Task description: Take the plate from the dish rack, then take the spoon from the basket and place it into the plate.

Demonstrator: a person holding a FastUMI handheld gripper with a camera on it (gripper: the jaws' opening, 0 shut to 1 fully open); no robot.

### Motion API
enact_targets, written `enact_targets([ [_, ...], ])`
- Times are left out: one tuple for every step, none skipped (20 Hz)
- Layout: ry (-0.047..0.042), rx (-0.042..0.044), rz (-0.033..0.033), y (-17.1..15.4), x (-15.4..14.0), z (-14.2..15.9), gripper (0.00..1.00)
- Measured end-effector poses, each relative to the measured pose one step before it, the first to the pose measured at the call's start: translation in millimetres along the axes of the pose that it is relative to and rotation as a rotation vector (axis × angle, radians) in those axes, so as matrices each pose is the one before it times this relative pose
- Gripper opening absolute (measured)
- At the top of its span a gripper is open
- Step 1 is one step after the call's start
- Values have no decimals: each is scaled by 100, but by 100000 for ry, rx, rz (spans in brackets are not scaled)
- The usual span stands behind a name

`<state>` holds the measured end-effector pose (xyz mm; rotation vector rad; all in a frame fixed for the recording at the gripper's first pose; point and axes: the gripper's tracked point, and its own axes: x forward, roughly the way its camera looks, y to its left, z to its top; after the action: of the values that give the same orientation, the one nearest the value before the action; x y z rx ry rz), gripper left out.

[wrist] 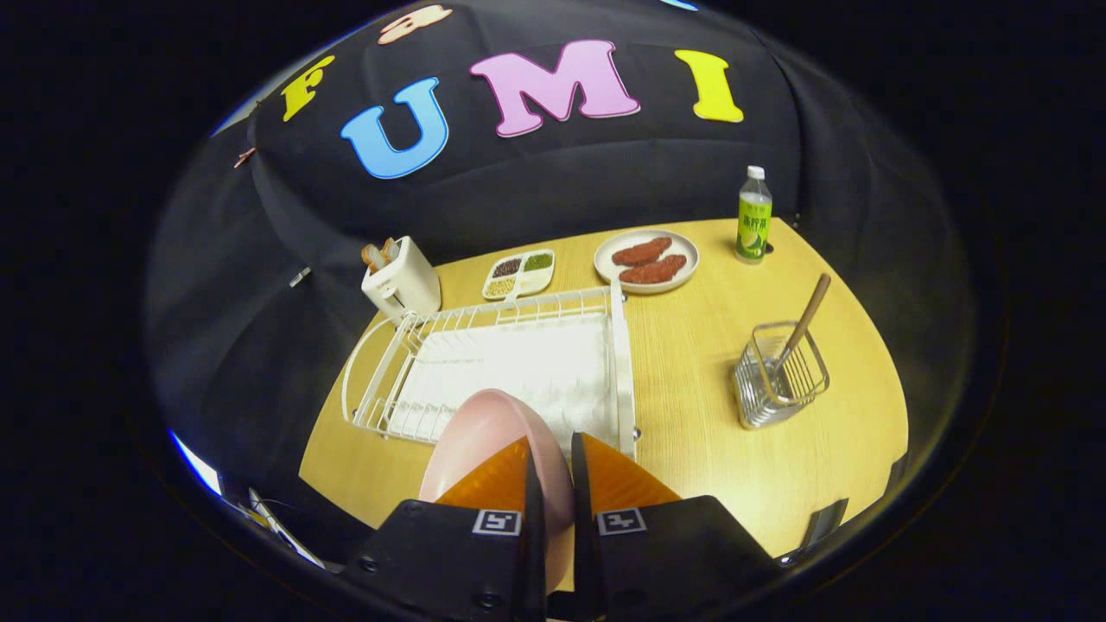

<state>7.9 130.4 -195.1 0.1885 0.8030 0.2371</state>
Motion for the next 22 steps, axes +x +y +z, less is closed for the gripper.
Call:
enact_targets([
  [1683,-159,-56,-607,-84,-1146,17],
  [1777,-99,-542,-684,43,-1075,17],
  [1801,233,-378,-587,90,-1129,17],
  [1023,639,94,-466,223,-914,17],
  [995,931,626,-221,258,-923,17],
  [794,1156,614,-275,321,-700,17],
  [737,1408,428,-317,402,-652,17],
  [344,1341,268,-249,406,-466,17],
  [452,1358,263,-281,482,-281,17],
  [154,1106,91,-278,370,-164,17],
  [317,856,-216,-348,292,-107,17],
  [-174,511,-692,-427,358,37,17],
  [-671,-494,-1284,-579,342,7,18],
  [230,-560,-1332,-562,419,-114,17],
  [1417,894,1051,-250,233,-450,17],
  [1404,1802,954,-5,298,-385,19],
  [511,864,-273,-441,204,-237,19],
  [-356,175,-1124,-508,222,-75,19],
  [147,-207,-1492,-548,330,-211,19],
  [523,-346,-1549,-426,333,-167,18],
  [997,-503,-191,-161,187,-315,19],
  [94,-588,-211,-137,70,-39,19],
])
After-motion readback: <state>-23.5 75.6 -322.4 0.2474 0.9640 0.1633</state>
